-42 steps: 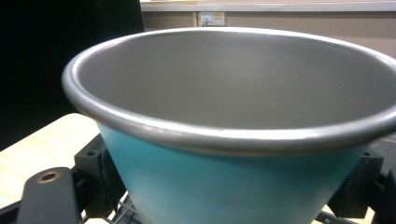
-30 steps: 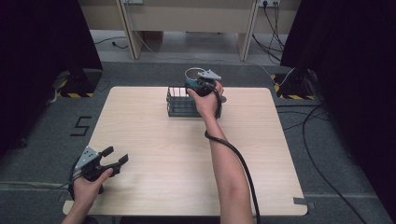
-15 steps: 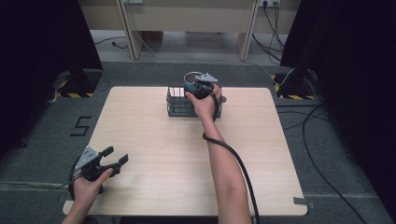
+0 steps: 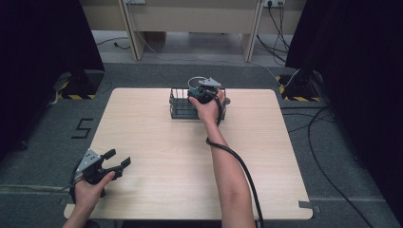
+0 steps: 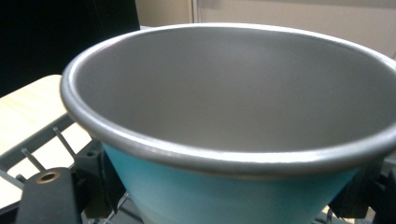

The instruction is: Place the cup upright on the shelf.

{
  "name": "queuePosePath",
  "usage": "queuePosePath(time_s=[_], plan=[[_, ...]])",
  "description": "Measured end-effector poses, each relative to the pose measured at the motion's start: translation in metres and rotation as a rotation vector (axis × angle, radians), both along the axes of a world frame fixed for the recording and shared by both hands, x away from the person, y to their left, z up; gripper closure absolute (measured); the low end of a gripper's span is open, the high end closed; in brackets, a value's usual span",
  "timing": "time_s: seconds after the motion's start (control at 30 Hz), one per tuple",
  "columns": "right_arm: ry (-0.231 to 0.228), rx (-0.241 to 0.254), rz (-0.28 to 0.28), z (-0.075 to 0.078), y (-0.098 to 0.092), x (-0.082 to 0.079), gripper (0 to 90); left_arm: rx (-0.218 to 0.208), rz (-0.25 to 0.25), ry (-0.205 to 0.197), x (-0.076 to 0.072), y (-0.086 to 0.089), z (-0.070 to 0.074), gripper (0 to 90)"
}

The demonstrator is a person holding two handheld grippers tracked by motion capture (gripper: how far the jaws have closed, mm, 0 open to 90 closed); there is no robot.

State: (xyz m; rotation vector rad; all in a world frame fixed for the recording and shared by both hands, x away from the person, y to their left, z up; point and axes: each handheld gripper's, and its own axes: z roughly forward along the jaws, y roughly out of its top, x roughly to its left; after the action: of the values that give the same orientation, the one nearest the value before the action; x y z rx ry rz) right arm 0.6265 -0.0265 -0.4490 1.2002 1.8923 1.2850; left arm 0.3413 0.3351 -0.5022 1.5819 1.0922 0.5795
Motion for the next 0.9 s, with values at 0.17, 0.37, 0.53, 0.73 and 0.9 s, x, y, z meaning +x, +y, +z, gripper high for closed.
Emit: queuePosePath(time_s=[0.17,0.37,0.53,0.73,0.9], plan=[[-0.008,-0.019,0.001,0.000,0.001,-0.002,17.4,0.001,-0.001,0.000,0.000,0.000,0.000,19.5],[-0.020,-0.046,0.011,-0.001,0.002,-0.004,16.1,0.000,-0.001,0.001,0.000,0.000,0.000,19.5],[-0.029,-0.044,0.008,-0.001,0.001,-0.007,15.8,0.001,-0.002,0.001,0.000,-0.001,0.000,19.5],[-0.034,-0.040,0.007,-0.001,0.000,-0.012,15.7,0.002,-0.002,0.002,0.000,-0.001,0.000,19.4],[-0.033,-0.050,0.003,-0.001,-0.002,-0.014,15.9,0.003,-0.002,0.003,0.000,-0.001,0.000,19.4]])
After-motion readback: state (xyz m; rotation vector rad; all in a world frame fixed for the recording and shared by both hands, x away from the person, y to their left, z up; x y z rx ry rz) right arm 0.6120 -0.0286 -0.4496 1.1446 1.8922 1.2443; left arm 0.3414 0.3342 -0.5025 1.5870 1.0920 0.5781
